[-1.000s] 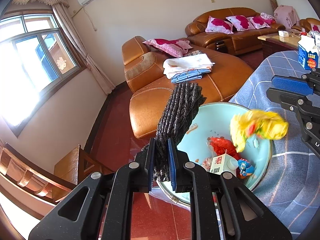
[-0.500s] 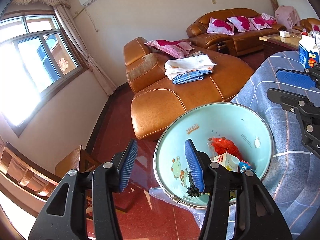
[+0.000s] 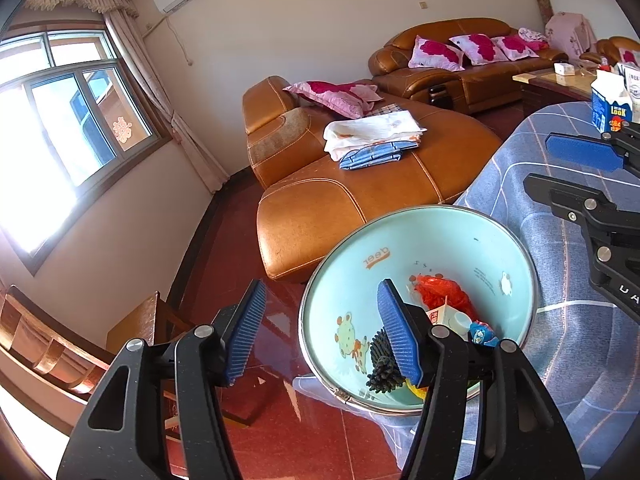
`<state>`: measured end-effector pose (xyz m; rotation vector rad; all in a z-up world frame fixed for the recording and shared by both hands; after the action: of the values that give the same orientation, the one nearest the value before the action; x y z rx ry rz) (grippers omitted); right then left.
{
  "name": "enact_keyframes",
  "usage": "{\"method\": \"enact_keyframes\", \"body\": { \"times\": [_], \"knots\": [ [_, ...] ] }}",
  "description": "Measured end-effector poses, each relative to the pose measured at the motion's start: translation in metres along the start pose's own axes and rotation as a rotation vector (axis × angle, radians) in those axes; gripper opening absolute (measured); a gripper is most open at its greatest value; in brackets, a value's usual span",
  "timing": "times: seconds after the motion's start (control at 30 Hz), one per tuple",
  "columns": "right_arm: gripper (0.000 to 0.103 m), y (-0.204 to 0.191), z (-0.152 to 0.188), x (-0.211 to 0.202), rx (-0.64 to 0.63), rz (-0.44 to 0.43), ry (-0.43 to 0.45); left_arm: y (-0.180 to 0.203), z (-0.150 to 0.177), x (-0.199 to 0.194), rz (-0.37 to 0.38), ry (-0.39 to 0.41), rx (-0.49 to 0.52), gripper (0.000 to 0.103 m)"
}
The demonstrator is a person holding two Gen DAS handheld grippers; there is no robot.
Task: Collect trash
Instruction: 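Move both open tools back over the table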
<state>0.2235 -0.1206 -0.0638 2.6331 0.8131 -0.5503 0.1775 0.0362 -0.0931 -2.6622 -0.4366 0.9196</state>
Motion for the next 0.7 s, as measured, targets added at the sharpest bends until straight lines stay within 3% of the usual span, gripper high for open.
{"method": "enact_keyframes", "body": {
  "times": [0.3,0.53,0.7],
  "knots": [
    [0.038,0.028,0.021,-0.031,0.079,0.137,-0.064,0.035,-0.005,-0.018,0.080,0.031,0.052,0.067],
    [0.045,0.089,0.052,-0.104,0.218,0.318,-0.092,0.095,-0.015,-0.051,0.212,0.089,0.125,0.070],
    [0.048,0.133,0.092,-0.158,0.336,0.466,-0.131,0.145,-0.021,-0.077,0.299,0.141,0.188,0.077]
  ]
}}
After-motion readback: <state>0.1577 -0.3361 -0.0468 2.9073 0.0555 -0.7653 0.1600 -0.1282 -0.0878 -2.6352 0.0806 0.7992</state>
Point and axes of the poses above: each gripper's, at about its wrist camera, not at the fingertips, and x roughly the way its jaws point, y to its right, z to its underside, the point moved 1 cm from there along x, roughly the way its jaws point, and after that the axes turned 4 degrees about -x, right-handed, at the moved point
